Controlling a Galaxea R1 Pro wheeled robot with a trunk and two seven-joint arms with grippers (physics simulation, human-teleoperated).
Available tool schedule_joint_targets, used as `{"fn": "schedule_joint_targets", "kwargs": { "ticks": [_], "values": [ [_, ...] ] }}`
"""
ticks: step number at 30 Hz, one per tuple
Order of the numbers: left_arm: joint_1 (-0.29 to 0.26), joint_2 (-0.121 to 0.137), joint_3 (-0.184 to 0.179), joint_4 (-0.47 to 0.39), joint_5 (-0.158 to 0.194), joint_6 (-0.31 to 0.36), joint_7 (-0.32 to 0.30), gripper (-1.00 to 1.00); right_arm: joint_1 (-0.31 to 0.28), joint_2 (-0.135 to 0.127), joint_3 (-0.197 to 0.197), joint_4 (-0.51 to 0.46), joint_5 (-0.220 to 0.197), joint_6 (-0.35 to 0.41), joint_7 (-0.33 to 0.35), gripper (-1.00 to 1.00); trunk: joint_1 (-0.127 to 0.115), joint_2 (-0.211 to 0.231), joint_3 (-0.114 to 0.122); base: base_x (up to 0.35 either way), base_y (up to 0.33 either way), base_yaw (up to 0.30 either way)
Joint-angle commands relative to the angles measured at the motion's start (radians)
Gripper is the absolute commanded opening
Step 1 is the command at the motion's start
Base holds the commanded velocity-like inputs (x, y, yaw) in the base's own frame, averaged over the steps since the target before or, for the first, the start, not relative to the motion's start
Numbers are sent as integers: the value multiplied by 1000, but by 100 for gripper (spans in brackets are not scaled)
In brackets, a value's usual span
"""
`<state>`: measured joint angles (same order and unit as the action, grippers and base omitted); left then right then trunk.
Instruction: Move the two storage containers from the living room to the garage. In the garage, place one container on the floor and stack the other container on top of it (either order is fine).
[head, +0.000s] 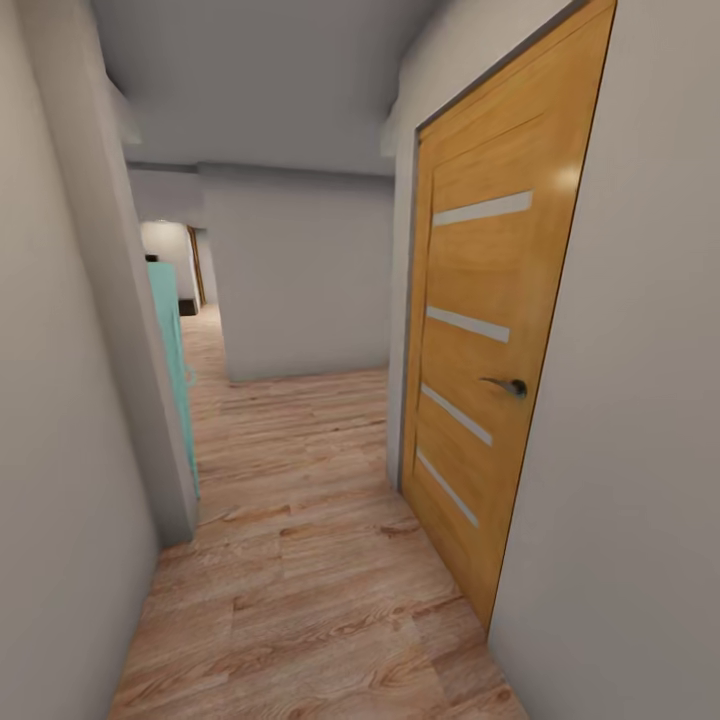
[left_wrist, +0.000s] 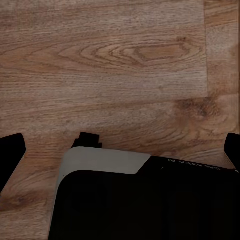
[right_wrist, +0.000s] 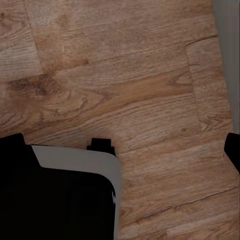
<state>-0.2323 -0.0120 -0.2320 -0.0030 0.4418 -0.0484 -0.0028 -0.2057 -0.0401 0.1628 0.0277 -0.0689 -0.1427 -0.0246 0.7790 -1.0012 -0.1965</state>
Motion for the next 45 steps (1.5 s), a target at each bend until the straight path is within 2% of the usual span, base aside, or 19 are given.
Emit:
{"fn": "schedule_joint_targets", "kwargs": {
  "ticks": [1,10,28,45],
  "values": [
    [-1,0,-8,1,9,-4,0,100,-1,0,8,3,-8,-5,-2,100,1,-1,-1,319,0,0],
    [-1,0,-8,1,9,-4,0,100,-1,2,6,3,-11,-3,-2,100,1,-1,-1,319,0,64],
    [-1,0,-8,1,9,-4,0,100,-1,0,7,3,-9,-11,-3,100,1,-1,-1,319,0,251],
    [-1,0,-9,1,9,-5,0,100,-1,-1,10,3,-8,-7,-2,100,1,-1,-1,319,0,20]
  ]
}}
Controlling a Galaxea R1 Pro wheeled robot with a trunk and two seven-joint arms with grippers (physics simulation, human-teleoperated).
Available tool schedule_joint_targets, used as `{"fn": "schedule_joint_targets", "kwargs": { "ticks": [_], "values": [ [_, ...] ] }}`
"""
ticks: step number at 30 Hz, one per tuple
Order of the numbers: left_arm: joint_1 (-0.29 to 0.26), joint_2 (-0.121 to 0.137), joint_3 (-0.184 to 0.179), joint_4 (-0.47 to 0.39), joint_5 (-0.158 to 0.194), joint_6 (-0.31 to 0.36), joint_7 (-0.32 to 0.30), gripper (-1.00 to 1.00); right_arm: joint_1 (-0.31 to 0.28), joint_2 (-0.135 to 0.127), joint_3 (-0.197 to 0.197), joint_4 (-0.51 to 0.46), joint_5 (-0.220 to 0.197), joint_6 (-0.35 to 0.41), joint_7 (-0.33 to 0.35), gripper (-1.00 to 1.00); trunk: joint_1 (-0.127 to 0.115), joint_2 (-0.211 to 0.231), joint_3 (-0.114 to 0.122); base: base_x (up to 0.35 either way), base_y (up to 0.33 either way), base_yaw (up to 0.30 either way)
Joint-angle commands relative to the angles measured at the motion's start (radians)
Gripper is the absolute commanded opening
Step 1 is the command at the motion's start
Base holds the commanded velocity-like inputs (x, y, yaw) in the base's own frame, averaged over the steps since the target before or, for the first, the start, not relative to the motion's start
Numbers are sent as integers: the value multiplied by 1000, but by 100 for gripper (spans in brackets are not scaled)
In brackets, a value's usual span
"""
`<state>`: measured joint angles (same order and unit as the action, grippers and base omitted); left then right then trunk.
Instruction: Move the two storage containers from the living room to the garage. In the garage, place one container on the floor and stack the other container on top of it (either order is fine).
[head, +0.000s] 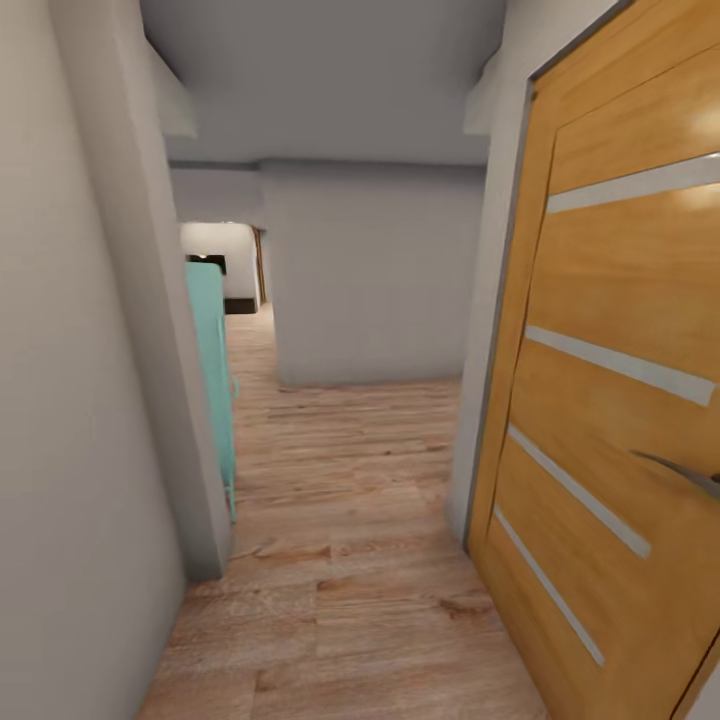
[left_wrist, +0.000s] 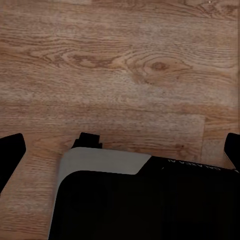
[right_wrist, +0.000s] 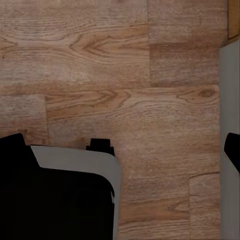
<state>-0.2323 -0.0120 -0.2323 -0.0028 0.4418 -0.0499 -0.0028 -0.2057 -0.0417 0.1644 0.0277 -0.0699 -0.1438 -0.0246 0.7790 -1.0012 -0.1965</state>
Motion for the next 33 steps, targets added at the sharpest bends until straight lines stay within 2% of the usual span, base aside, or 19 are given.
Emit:
{"fn": "schedule_joint_targets", "kwargs": {
  "ticks": [1,12,22,33],
  "values": [
    [-1,0,-8,1,9,-4,0,100,-1,0,8,3,-7,-5,-2,100,1,-1,-1,319,0,0],
    [-1,0,-8,1,9,-3,0,100,-1,3,6,3,-8,-5,-2,100,1,-1,-1,319,0,3],
    [-1,0,-8,1,9,-4,0,100,-1,2,4,3,-8,-5,-2,100,1,-1,-1,319,0,180],
    [-1,-1,-8,1,9,-3,0,100,-1,2,4,3,-8,-5,-1,100,1,-1,-1,319,0,19]
  ]
}}
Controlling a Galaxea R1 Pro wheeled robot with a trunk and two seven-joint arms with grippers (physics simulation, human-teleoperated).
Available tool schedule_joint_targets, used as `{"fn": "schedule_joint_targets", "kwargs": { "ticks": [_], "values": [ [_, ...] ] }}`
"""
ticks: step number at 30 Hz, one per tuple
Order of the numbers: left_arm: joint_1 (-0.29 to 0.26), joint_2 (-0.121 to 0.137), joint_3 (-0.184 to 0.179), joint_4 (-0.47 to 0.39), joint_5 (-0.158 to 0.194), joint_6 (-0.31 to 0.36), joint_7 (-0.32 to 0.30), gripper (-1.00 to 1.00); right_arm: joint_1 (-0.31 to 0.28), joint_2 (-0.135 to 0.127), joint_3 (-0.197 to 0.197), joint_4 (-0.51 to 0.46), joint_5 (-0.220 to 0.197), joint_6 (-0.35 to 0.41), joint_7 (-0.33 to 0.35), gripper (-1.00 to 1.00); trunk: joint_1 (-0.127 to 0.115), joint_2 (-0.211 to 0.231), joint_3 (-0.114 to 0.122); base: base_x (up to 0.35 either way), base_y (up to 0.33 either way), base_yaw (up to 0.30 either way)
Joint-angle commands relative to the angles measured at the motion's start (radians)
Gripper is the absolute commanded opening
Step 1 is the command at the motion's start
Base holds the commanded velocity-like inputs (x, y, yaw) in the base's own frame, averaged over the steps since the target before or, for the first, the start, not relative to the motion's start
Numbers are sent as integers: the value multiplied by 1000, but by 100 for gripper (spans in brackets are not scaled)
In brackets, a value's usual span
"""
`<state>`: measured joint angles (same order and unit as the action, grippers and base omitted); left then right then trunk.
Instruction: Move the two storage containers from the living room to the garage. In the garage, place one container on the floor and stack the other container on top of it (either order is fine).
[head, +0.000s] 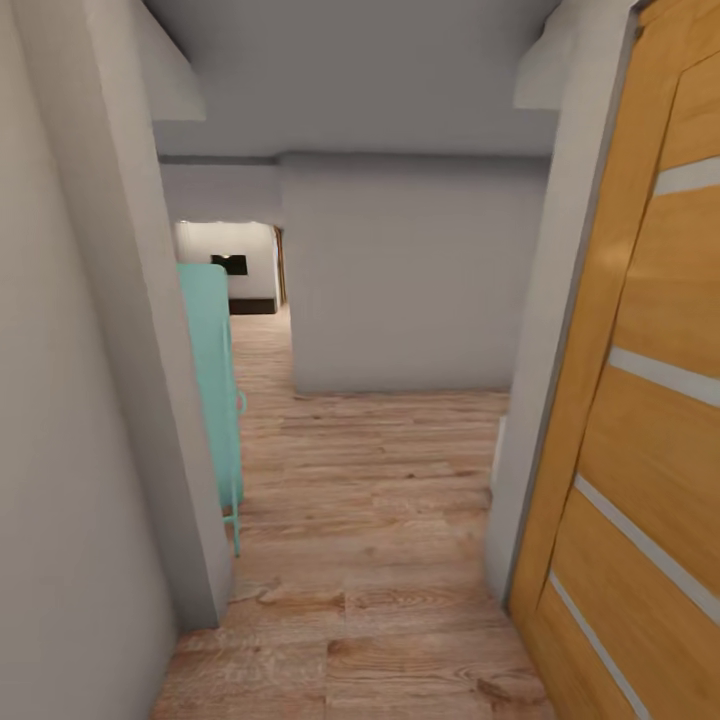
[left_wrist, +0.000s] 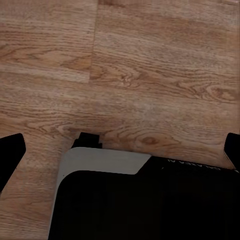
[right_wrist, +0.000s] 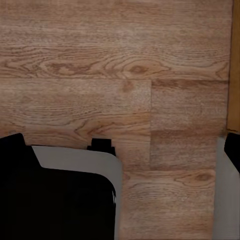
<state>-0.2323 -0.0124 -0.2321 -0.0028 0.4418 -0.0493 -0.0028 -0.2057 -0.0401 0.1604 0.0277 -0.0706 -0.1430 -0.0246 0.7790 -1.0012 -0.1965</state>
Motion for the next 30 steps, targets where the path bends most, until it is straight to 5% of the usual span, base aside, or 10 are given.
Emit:
{"fn": "schedule_joint_targets", "kwargs": {
  "ticks": [1,30],
  "values": [
    [-1,0,-8,1,9,-4,0,100,-1,0,8,3,-7,-6,-1,100,1,-1,-1,319,0,1],
    [-1,0,-7,1,9,-4,0,100,-1,3,8,3,-7,-3,-1,100,1,-1,-1,319,0,0]
  ]
}}
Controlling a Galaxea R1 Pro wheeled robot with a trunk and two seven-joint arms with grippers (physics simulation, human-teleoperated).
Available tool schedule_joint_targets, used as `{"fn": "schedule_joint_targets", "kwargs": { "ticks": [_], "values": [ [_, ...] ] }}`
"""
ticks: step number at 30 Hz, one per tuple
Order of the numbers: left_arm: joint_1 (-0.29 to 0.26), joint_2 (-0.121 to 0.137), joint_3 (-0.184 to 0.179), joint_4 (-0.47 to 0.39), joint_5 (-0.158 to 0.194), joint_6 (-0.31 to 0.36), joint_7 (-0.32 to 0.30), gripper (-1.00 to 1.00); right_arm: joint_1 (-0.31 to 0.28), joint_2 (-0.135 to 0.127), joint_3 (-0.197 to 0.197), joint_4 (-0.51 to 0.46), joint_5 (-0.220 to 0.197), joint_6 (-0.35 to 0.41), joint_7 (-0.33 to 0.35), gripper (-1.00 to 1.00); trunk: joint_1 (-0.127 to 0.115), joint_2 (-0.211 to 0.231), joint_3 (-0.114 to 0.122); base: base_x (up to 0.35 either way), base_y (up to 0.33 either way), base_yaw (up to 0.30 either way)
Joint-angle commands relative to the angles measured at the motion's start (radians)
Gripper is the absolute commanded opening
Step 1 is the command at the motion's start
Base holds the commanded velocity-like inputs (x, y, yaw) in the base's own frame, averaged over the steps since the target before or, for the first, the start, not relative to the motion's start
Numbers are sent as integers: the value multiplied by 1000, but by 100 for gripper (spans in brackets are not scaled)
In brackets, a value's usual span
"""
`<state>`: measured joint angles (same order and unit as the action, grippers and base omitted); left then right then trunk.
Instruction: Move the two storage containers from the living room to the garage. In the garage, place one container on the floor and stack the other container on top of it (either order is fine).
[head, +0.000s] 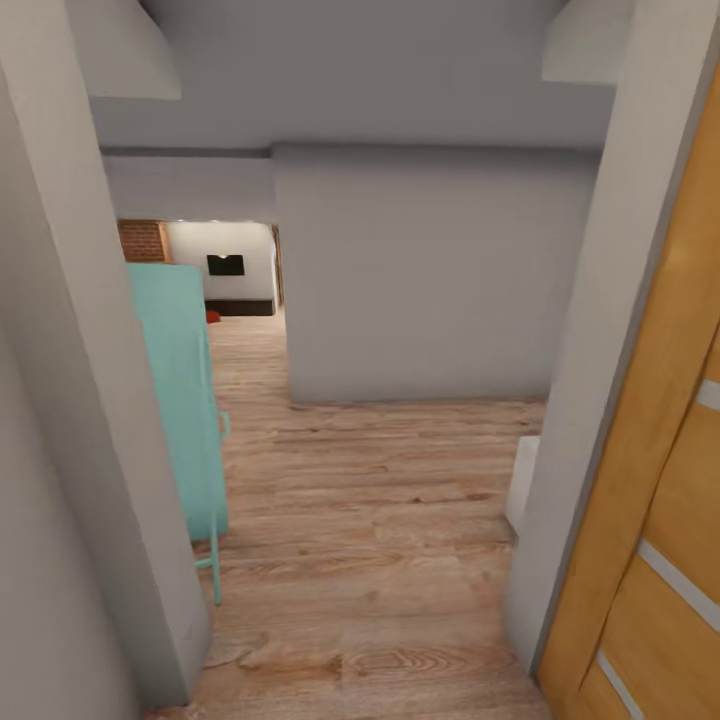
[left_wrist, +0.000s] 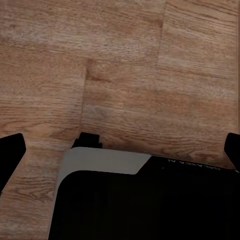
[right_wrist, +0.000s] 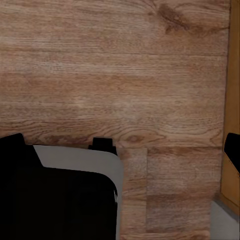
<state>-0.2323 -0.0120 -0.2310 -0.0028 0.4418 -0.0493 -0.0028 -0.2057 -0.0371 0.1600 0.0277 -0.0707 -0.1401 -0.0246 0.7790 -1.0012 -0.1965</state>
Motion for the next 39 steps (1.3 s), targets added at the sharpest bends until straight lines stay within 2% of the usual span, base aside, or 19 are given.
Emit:
{"fn": "schedule_joint_targets", "kwargs": {
  "ticks": [1,39],
  "values": [
    [-1,0,-8,1,9,-4,0,100,-1,0,8,3,-7,-6,-1,100,1,-1,-1,319,0,0],
    [-1,0,-8,1,9,-3,0,100,-1,0,9,3,-7,-6,-1,100,1,-1,-1,319,0,0]
  ]
}}
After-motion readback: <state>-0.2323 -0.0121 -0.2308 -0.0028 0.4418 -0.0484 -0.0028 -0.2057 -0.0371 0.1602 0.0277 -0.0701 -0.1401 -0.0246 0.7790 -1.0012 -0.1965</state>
